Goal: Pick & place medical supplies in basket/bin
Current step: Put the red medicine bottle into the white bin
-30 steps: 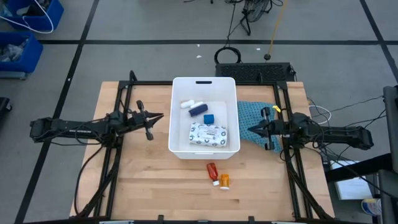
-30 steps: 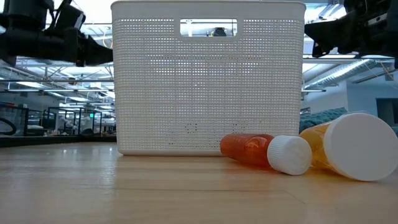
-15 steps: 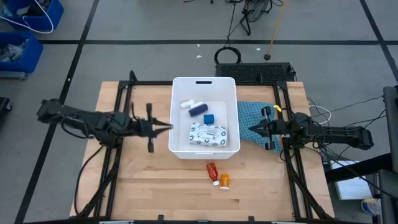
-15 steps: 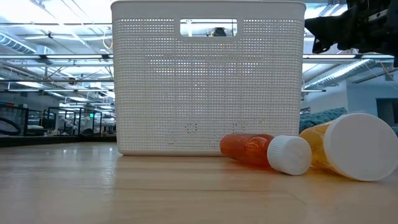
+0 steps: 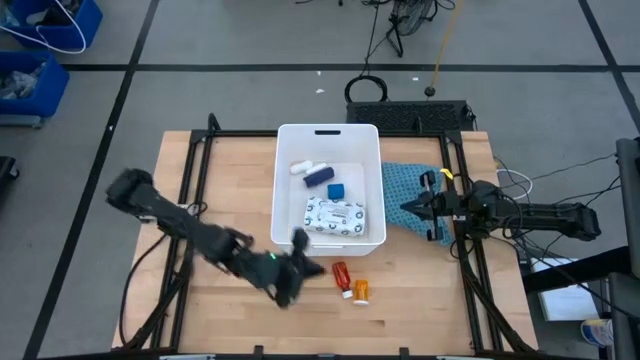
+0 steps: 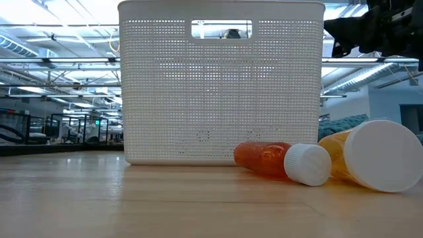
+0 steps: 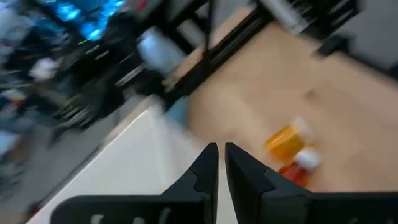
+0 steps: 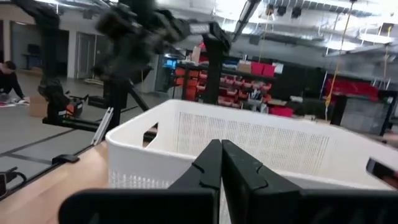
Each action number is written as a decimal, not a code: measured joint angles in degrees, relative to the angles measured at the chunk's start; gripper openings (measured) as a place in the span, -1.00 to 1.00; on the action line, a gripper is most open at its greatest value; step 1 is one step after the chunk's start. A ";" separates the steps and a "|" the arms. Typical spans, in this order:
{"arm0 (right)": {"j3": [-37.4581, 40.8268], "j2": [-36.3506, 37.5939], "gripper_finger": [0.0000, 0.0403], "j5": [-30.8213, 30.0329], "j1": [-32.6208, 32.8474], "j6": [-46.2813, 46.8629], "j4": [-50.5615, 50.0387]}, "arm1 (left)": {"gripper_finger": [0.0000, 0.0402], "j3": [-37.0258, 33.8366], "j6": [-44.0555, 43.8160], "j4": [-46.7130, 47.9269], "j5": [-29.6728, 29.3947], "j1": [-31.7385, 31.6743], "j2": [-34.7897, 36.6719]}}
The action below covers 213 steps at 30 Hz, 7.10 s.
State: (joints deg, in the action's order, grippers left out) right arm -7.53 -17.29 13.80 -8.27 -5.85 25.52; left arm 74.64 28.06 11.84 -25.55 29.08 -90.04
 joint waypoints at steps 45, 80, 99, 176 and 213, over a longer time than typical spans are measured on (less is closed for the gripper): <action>0.00 -0.14 -1.00 4.44 0.13 3.64 -2.64 | 0.52 19.42 21.76 17.64 9.64 -7.24 -30.86; 0.04 -0.80 -1.00 4.33 0.07 3.02 -4.41 | 0.20 19.55 36.34 17.94 24.93 -10.16 -37.87; 0.04 -0.80 -1.00 4.33 0.05 3.22 -4.85 | -0.23 19.40 25.79 19.79 22.20 -7.11 -37.51; 0.04 -0.80 -1.00 4.61 0.07 3.64 -6.80 | -0.43 -68.41 -25.59 -67.02 42.32 -53.05 47.87; 0.04 -0.80 -1.00 4.44 0.07 -1.49 -5.68 | -0.43 31.18 -1.92 19.66 62.74 -53.38 -23.56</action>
State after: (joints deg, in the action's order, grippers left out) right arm -7.49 -18.09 18.24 -8.21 -7.35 19.84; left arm 105.81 26.14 31.50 37.19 -24.30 -113.60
